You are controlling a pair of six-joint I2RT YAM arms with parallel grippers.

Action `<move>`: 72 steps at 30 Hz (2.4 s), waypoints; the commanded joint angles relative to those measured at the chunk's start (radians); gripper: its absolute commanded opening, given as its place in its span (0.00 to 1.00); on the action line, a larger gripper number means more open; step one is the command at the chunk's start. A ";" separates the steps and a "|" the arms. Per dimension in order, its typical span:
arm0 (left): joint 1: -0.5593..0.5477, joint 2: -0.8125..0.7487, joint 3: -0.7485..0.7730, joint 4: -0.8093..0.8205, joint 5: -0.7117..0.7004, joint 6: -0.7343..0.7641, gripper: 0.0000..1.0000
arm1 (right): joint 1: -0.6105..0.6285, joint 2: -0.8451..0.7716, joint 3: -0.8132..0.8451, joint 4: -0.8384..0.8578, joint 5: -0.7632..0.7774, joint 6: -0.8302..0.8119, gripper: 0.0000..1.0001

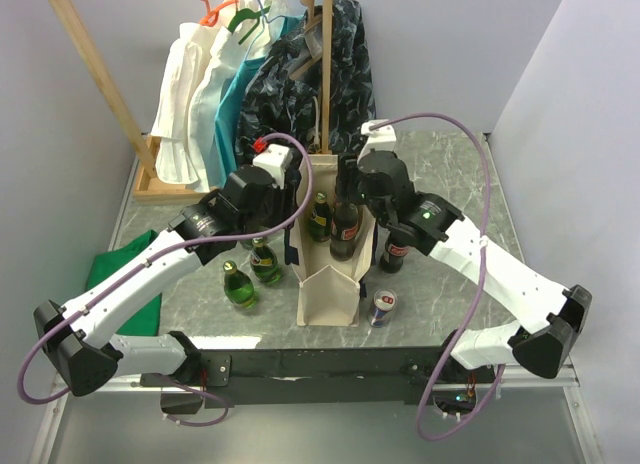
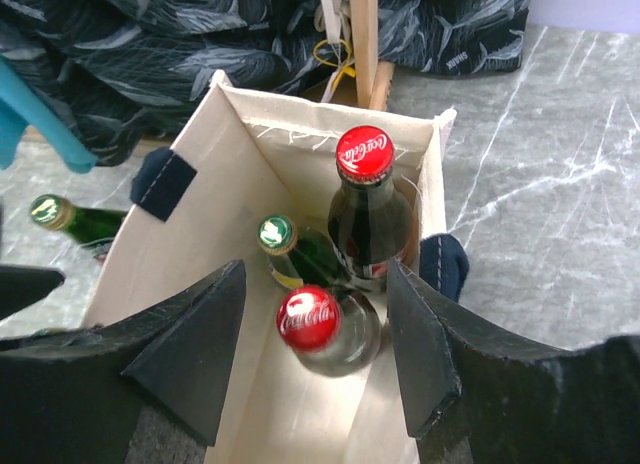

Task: Place the beverage into the canvas bag
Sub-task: Place the drink in the canvas bag, then pick up the drink from the center of the board.

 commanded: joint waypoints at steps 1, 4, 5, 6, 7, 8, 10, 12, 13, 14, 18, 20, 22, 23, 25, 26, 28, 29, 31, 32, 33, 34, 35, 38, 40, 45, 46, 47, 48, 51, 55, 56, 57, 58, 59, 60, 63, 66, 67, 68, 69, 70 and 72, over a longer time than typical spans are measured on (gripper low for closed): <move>0.001 -0.051 0.008 0.028 -0.009 -0.021 0.57 | 0.004 -0.052 0.094 -0.087 -0.026 0.020 0.66; 0.001 -0.048 0.012 0.020 -0.037 -0.035 0.57 | 0.004 -0.057 0.119 -0.158 -0.032 0.029 0.66; 0.003 -0.046 0.020 0.015 -0.054 -0.038 0.57 | 0.006 -0.061 0.121 -0.187 -0.035 0.034 0.66; 0.003 -0.046 0.023 0.009 -0.065 -0.045 0.58 | 0.004 -0.067 0.121 -0.201 -0.037 0.041 0.66; 0.003 -0.046 0.026 0.005 -0.077 -0.047 0.59 | 0.004 -0.079 0.116 -0.213 -0.041 0.047 0.66; 0.003 -0.046 0.032 -0.001 -0.107 -0.051 0.59 | 0.004 -0.087 0.111 -0.231 -0.043 0.052 0.66; 0.003 -0.048 0.040 -0.024 -0.143 -0.061 0.61 | 0.004 -0.113 0.088 -0.257 -0.046 0.067 0.66; 0.003 -0.048 0.044 -0.046 -0.199 -0.076 0.62 | 0.004 -0.135 0.070 -0.273 -0.051 0.083 0.66; 0.003 -0.051 0.049 -0.067 -0.219 -0.084 0.63 | 0.004 -0.139 0.052 -0.288 -0.055 0.087 0.66; 0.003 -0.052 0.049 -0.078 -0.235 -0.097 0.64 | 0.006 -0.147 0.042 -0.294 -0.058 0.096 0.66; 0.003 -0.066 0.038 -0.126 -0.290 -0.137 0.67 | 0.004 -0.170 0.009 -0.325 -0.069 0.115 0.66; 0.004 -0.078 0.020 -0.149 -0.295 -0.162 0.68 | 0.004 -0.173 -0.011 -0.334 -0.086 0.124 0.66; 0.004 -0.086 -0.003 -0.164 -0.296 -0.177 0.68 | 0.004 -0.173 -0.031 -0.346 -0.098 0.132 0.66; 0.006 -0.089 -0.011 -0.184 -0.296 -0.194 0.68 | 0.006 -0.172 -0.037 -0.353 -0.103 0.142 0.66; 0.004 -0.098 -0.034 -0.199 -0.296 -0.211 0.68 | 0.004 -0.172 -0.054 -0.369 -0.106 0.155 0.66; 0.004 -0.101 -0.041 -0.209 -0.295 -0.225 0.69 | 0.004 -0.173 -0.060 -0.369 -0.109 0.162 0.66; 0.006 -0.114 -0.066 -0.213 -0.283 -0.239 0.69 | 0.004 -0.179 -0.079 -0.368 -0.124 0.170 0.65; 0.006 -0.115 -0.075 -0.213 -0.276 -0.243 0.69 | 0.004 -0.181 -0.082 -0.368 -0.130 0.175 0.65; 0.006 -0.117 -0.095 -0.215 -0.263 -0.255 0.69 | 0.006 -0.182 -0.093 -0.368 -0.141 0.179 0.64; 0.006 -0.115 -0.101 -0.215 -0.260 -0.259 0.69 | 0.006 -0.182 -0.094 -0.371 -0.144 0.181 0.64; 0.006 -0.112 -0.114 -0.213 -0.256 -0.262 0.69 | 0.006 -0.181 -0.099 -0.373 -0.147 0.184 0.64; 0.007 -0.108 -0.120 -0.210 -0.250 -0.266 0.69 | 0.006 -0.179 -0.100 -0.374 -0.152 0.185 0.63; 0.007 -0.105 -0.124 -0.209 -0.237 -0.269 0.69 | 0.004 -0.178 -0.102 -0.376 -0.155 0.187 0.63; 0.007 -0.089 -0.137 -0.201 -0.206 -0.268 0.69 | 0.007 -0.181 -0.111 -0.371 -0.164 0.195 0.62; 0.009 -0.078 -0.146 -0.198 -0.201 -0.266 0.69 | 0.010 -0.179 -0.120 -0.366 -0.167 0.195 0.61; 0.007 -0.051 -0.154 -0.178 -0.166 -0.263 0.68 | 0.013 -0.178 -0.125 -0.366 -0.164 0.198 0.60; 0.007 -0.048 -0.155 -0.176 -0.161 -0.265 0.67 | 0.015 -0.178 -0.123 -0.369 -0.164 0.198 0.60; 0.007 -0.043 -0.157 -0.175 -0.158 -0.265 0.67 | 0.013 -0.178 -0.126 -0.369 -0.163 0.199 0.60; 0.009 -0.036 -0.160 -0.173 -0.155 -0.263 0.66 | 0.013 -0.178 -0.126 -0.368 -0.160 0.199 0.61; 0.009 -0.023 -0.161 -0.179 -0.151 -0.263 0.59 | 0.013 -0.178 -0.128 -0.369 -0.155 0.201 0.61; 0.009 -0.016 -0.164 -0.187 -0.148 -0.260 0.54 | 0.013 -0.176 -0.130 -0.368 -0.153 0.202 0.61; 0.009 -0.014 -0.167 -0.187 -0.148 -0.260 0.52 | 0.013 -0.176 -0.130 -0.368 -0.153 0.202 0.61; 0.009 -0.013 -0.172 -0.187 -0.149 -0.260 0.51 | 0.013 -0.175 -0.130 -0.366 -0.152 0.201 0.61; 0.007 -0.014 -0.173 -0.187 -0.151 -0.260 0.51 | 0.013 -0.175 -0.130 -0.366 -0.152 0.199 0.61; 0.007 -0.011 -0.173 -0.189 -0.154 -0.260 0.51 | 0.013 -0.172 -0.128 -0.366 -0.150 0.199 0.61; 0.007 -0.011 -0.173 -0.189 -0.154 -0.260 0.51 | 0.013 -0.172 -0.128 -0.366 -0.150 0.199 0.62; 0.007 -0.011 -0.176 -0.183 -0.151 -0.260 0.49 | 0.015 -0.167 -0.128 -0.365 -0.153 0.198 0.62; 0.009 -0.003 -0.181 -0.181 -0.151 -0.259 0.45 | 0.016 -0.169 -0.128 -0.363 -0.153 0.196 0.62; 0.007 -0.003 -0.181 -0.183 -0.152 -0.259 0.43 | 0.015 -0.167 -0.129 -0.363 -0.153 0.196 0.62; 0.009 0.001 -0.181 -0.181 -0.152 -0.257 0.40 | 0.015 -0.165 -0.130 -0.363 -0.153 0.196 0.62; 0.007 0.004 -0.178 -0.183 -0.157 -0.256 0.32 | 0.013 -0.167 -0.130 -0.363 -0.153 0.196 0.62; 0.007 0.006 -0.174 -0.184 -0.160 -0.256 0.26 | 0.013 -0.165 -0.130 -0.363 -0.153 0.196 0.62; 0.009 0.014 -0.158 -0.189 -0.170 -0.252 0.08 | 0.013 -0.164 -0.128 -0.362 -0.152 0.195 0.62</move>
